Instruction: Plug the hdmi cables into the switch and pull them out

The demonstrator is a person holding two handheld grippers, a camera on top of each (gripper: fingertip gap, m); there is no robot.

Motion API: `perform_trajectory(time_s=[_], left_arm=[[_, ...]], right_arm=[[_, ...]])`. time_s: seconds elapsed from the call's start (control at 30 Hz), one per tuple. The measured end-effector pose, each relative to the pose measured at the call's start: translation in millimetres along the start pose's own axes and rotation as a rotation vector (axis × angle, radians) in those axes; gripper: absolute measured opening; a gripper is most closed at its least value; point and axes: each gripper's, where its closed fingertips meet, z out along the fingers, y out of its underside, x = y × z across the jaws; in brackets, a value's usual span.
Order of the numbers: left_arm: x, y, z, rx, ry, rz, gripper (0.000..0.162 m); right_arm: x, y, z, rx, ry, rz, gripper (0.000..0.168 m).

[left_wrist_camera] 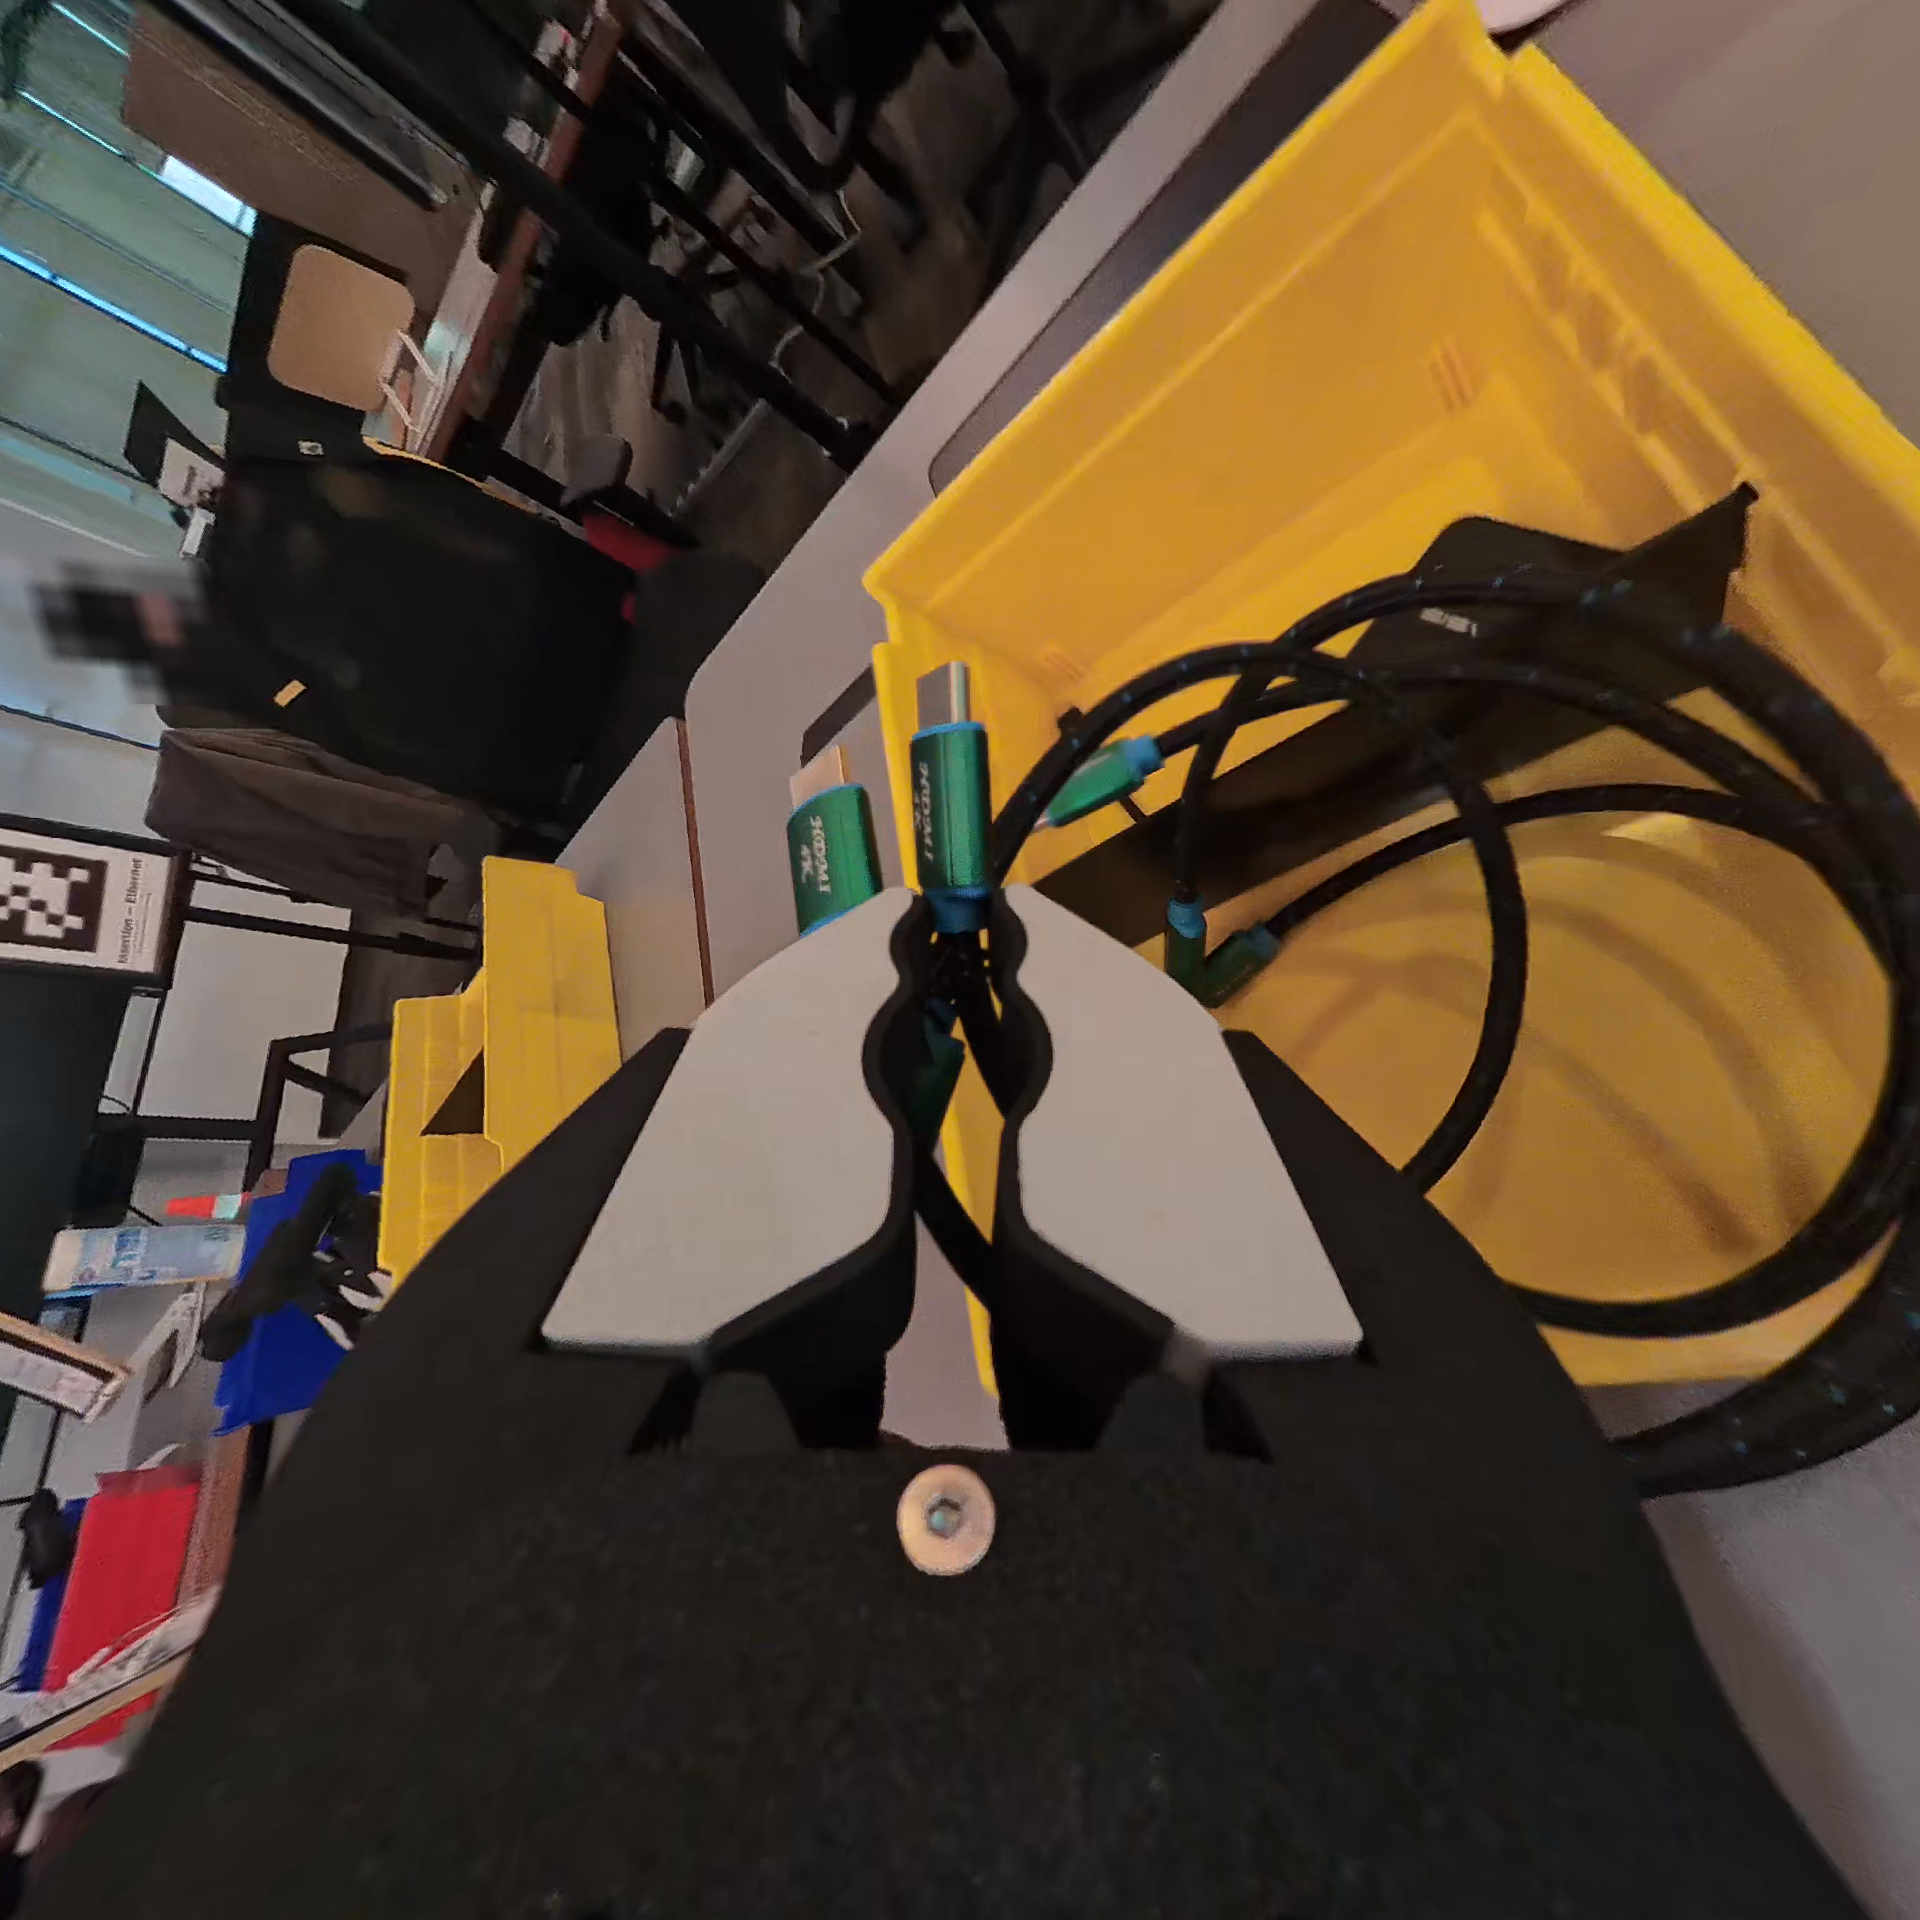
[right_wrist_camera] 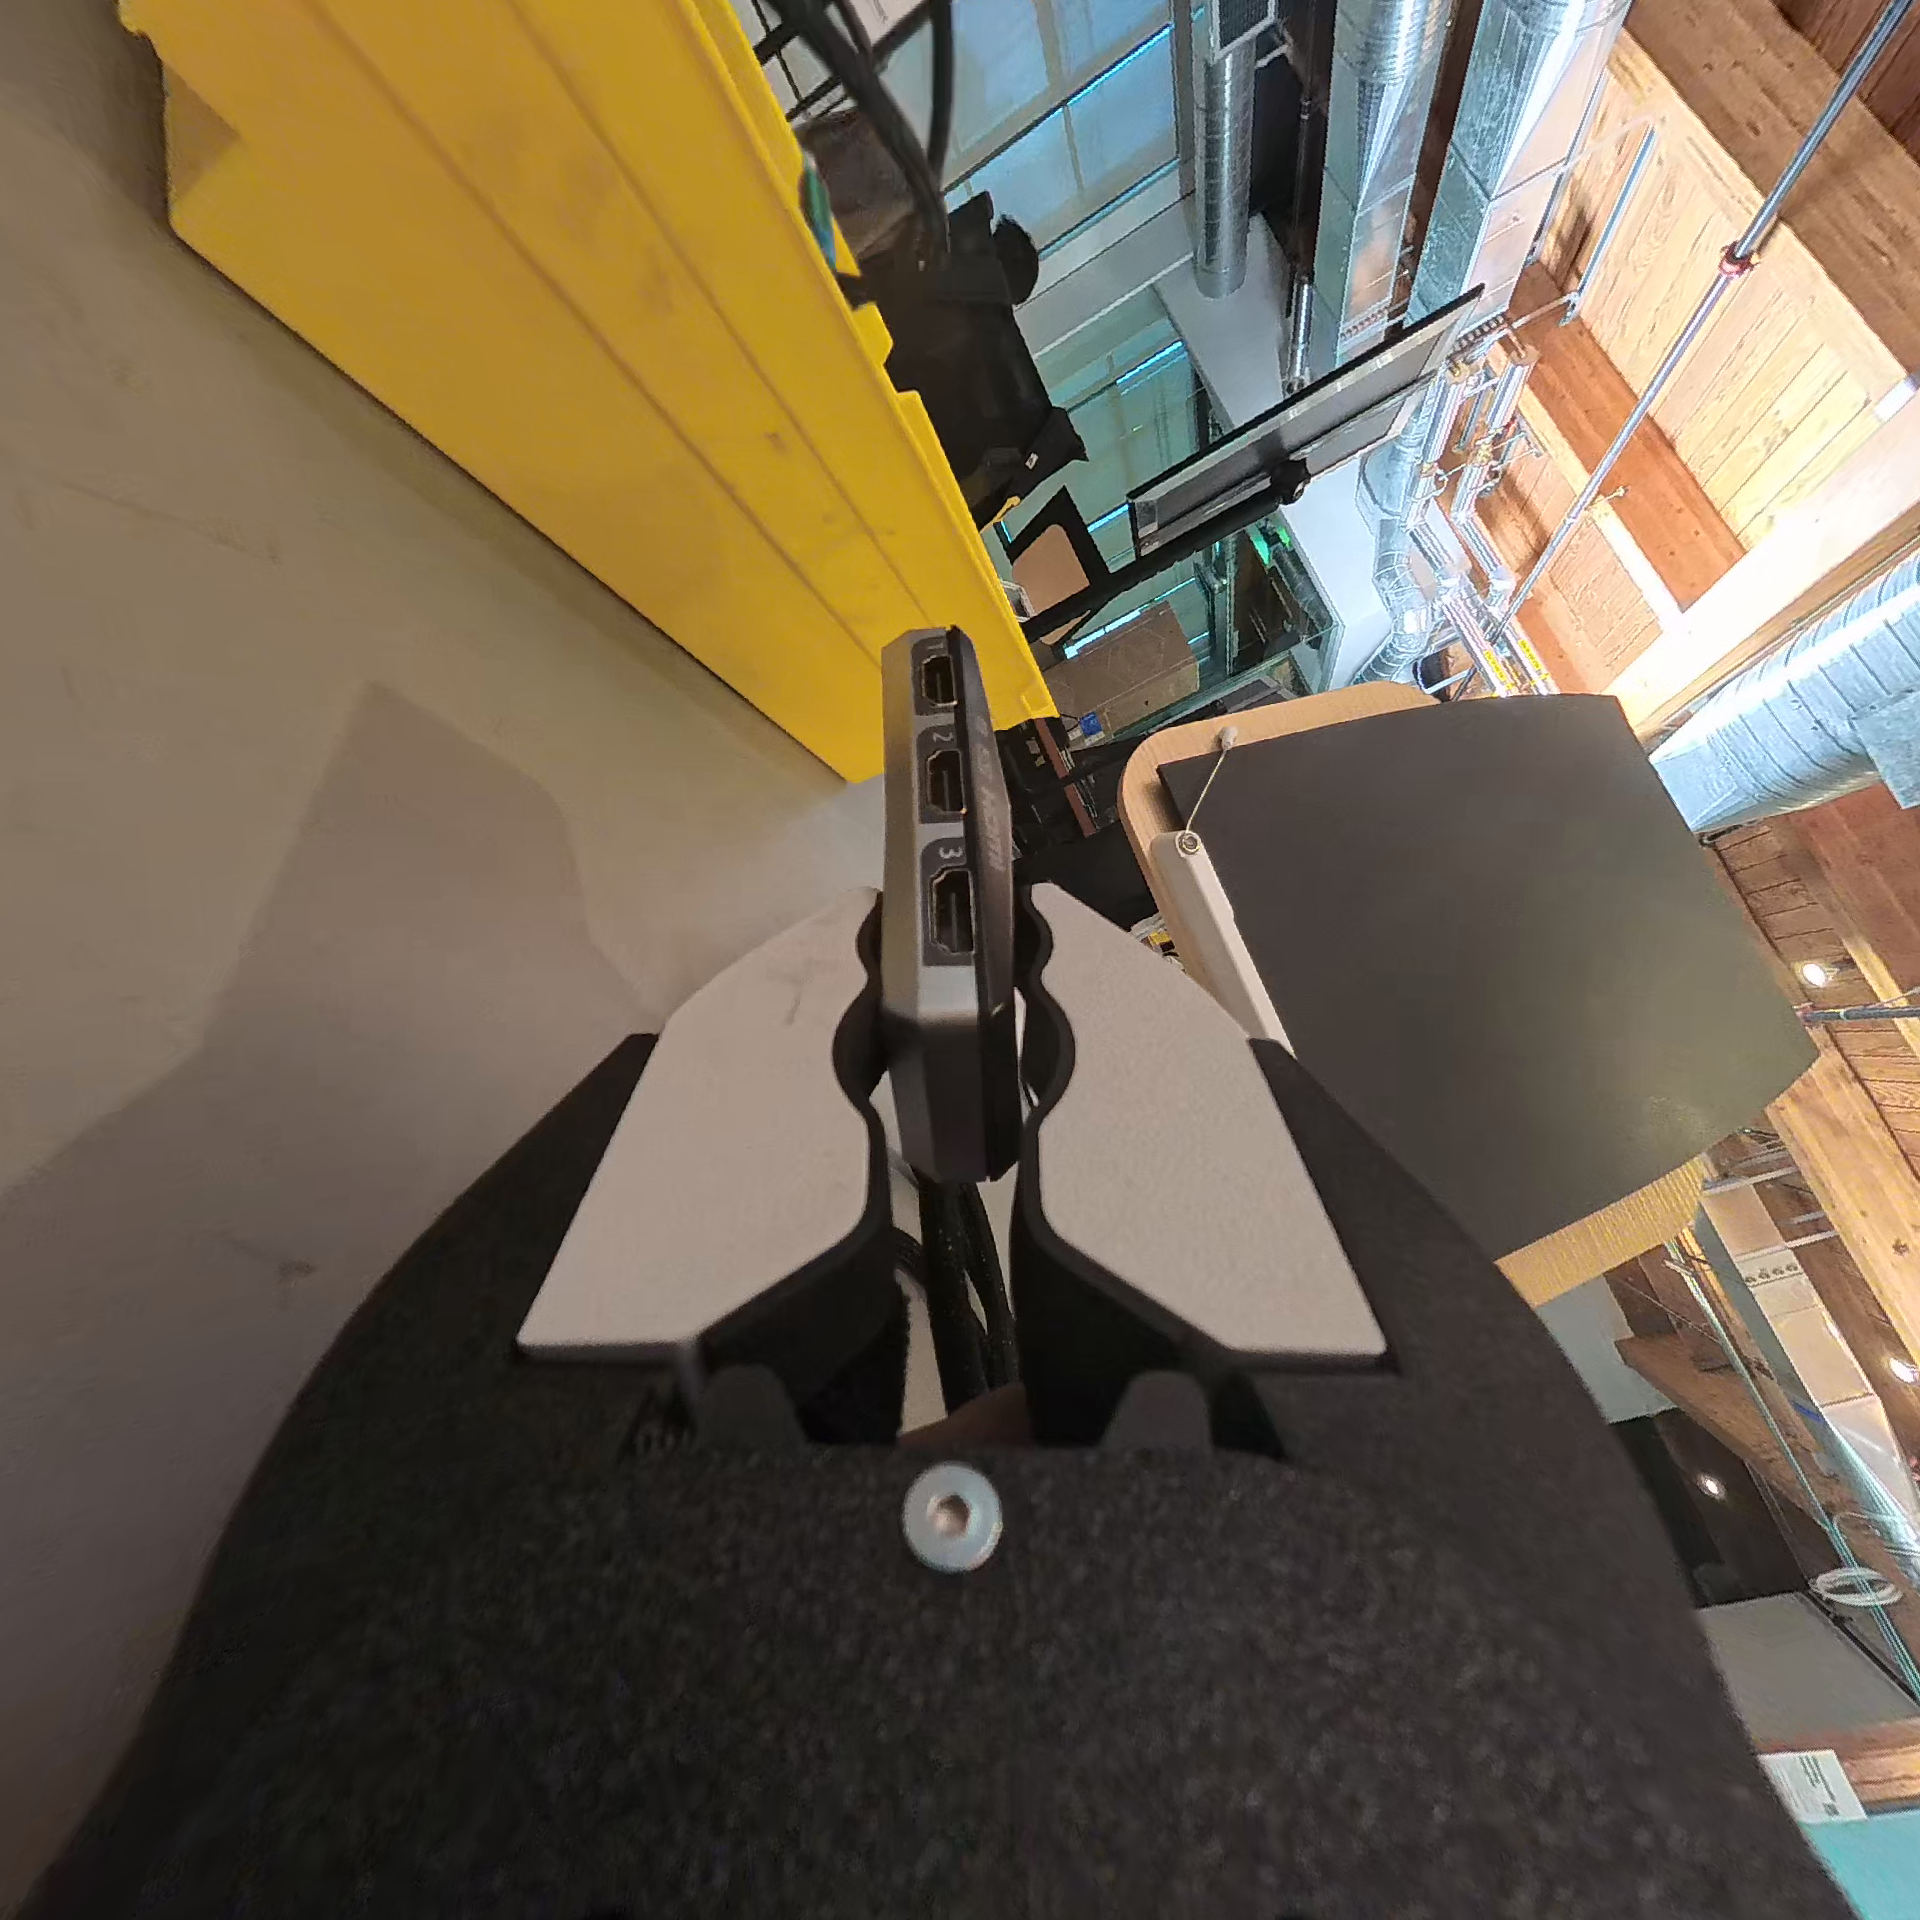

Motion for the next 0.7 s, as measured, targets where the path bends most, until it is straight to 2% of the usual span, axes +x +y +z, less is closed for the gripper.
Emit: perform_trajectory(time_s=[0.07,0.23,0.37,0.43,0.53,0.7], left_arm=[[-5.7,-2.0,-5.3,0.061,-0.046,0.020,0.010],[-33.6,-6.0,-27.7,0.145,-0.358,0.190,0.010],[-67.2,-16.9,-43.8,0.215,-0.453,0.086,0.011],[-72.2,-22.4,-42.3,0.244,-0.415,0.022,0.012],[-59.7,-24.3,-29.3,0.245,-0.276,-0.083,0.011],[-35.3,-26.9,-14.0,0.278,0.040,-0.443,0.010]], right_arm=[[0.0,0.1,0.1,0.000,0.000,0.000,0.021],[0.5,0.3,-0.1,0.001,0.000,0.005,0.021],[0.0,0.4,-0.1,0.000,-0.001,0.002,0.021],[0.2,0.5,-0.2,0.000,0.000,0.002,0.021],[0.0,0.6,-0.3,0.000,0.000,-0.001,0.021],[-0.7,1.0,-0.5,-0.001,-0.002,-0.006,0.021]])
